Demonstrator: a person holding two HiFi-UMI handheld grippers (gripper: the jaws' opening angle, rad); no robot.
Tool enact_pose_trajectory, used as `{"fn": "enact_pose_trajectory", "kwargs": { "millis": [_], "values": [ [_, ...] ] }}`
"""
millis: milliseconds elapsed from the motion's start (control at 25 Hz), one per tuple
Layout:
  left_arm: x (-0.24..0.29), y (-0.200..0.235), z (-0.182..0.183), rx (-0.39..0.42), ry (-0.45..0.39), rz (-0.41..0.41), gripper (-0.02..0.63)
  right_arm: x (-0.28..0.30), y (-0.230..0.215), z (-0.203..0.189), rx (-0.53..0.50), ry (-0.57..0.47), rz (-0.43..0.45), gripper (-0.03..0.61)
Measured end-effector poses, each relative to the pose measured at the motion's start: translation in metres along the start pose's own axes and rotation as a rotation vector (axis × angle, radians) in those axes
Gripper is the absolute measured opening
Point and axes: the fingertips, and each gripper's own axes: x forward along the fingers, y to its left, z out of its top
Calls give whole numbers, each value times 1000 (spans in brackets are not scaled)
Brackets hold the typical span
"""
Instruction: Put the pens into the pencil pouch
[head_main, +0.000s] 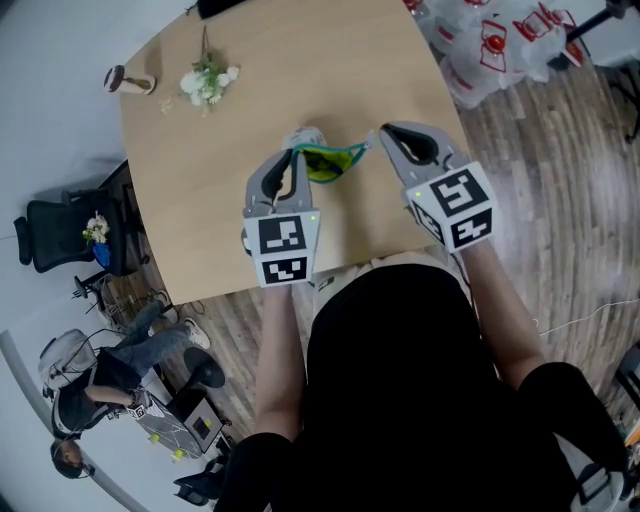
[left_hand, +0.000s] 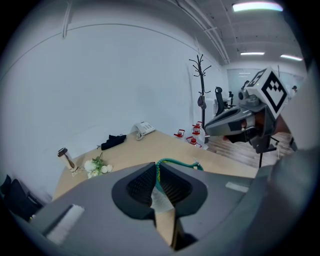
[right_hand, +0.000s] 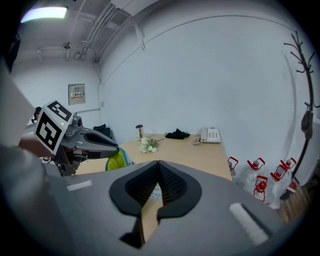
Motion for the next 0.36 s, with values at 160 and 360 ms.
{"fn": "enact_pose_trajectory", "kwargs": {
  "millis": [160, 360],
  "values": [
    [2, 0, 2, 3, 2, 0, 25, -1, -2, 0, -3, 2, 1, 8],
    [3, 1, 1, 0, 3, -3, 25, -1, -2, -2, 0, 6, 1, 8]
  ]
}}
